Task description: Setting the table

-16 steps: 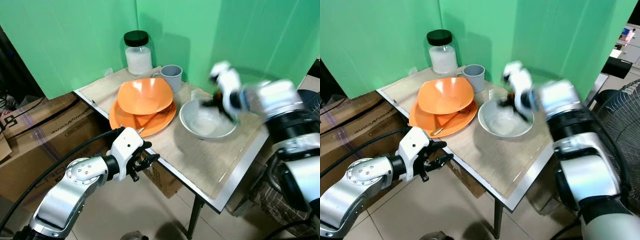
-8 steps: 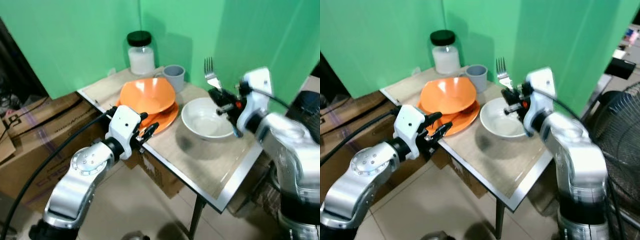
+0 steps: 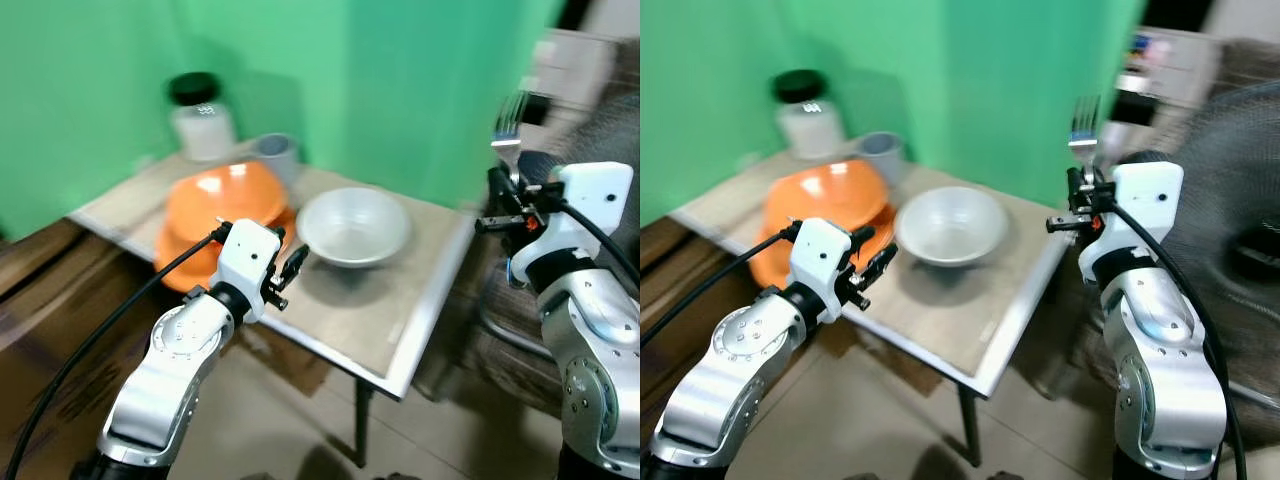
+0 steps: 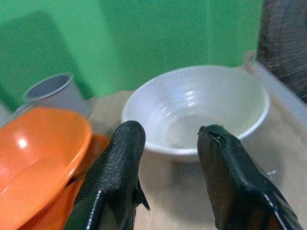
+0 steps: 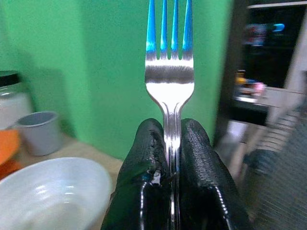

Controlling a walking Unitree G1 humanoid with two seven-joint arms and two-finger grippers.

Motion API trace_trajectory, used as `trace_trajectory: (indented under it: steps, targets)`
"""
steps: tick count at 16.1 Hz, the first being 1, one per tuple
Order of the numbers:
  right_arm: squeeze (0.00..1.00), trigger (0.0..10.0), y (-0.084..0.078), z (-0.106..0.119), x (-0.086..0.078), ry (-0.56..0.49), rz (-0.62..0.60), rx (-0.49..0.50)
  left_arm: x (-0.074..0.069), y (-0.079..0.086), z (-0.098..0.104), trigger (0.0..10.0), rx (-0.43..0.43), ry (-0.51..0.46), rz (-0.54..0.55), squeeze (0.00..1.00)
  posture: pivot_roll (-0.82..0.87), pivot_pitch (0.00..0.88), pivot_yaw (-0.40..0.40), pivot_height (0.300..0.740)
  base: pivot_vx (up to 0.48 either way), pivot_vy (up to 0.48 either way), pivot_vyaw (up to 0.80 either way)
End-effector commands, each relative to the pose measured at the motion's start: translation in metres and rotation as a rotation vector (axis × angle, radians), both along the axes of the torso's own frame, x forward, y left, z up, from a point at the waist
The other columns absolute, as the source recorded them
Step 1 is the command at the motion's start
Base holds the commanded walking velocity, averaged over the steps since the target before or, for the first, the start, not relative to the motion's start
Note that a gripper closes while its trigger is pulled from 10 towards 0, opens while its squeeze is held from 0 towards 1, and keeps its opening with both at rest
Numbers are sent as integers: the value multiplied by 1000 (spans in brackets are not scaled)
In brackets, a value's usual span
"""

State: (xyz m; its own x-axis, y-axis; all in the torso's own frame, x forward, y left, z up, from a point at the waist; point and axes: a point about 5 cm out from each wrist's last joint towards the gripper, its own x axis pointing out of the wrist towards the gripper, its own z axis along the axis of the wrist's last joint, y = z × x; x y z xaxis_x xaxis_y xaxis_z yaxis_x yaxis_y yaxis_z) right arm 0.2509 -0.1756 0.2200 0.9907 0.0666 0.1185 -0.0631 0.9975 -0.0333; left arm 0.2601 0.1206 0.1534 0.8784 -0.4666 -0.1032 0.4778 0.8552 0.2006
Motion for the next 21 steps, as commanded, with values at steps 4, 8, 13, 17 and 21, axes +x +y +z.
trace_trajectory:
  steps: [4,8,13,17,21]
  targets:
    - [0,10000,8,-20,0,54,41,3,2,12,4,10000,12,-54,122,0,62,0,16,740,0,0,-800]
    - [0,10000,19,-44,7,152,65,-62,0,27,4,10000,-5,-52,200,0,66,0,-12,740,0,0,-800]
    - [0,10000,15,-58,7,204,75,-79,-3,27,5,10000,-8,-64,245,0,93,0,-36,740,0,0,-800]
    - [0,10000,12,-56,1,210,39,-66,3,21,4,10000,-13,-56,208,0,48,0,8,740,0,0,-800]
    - [0,10000,10,-55,-1,224,27,-61,8,19,8,10000,-38,-62,200,0,31,0,29,740,0,0,-800]
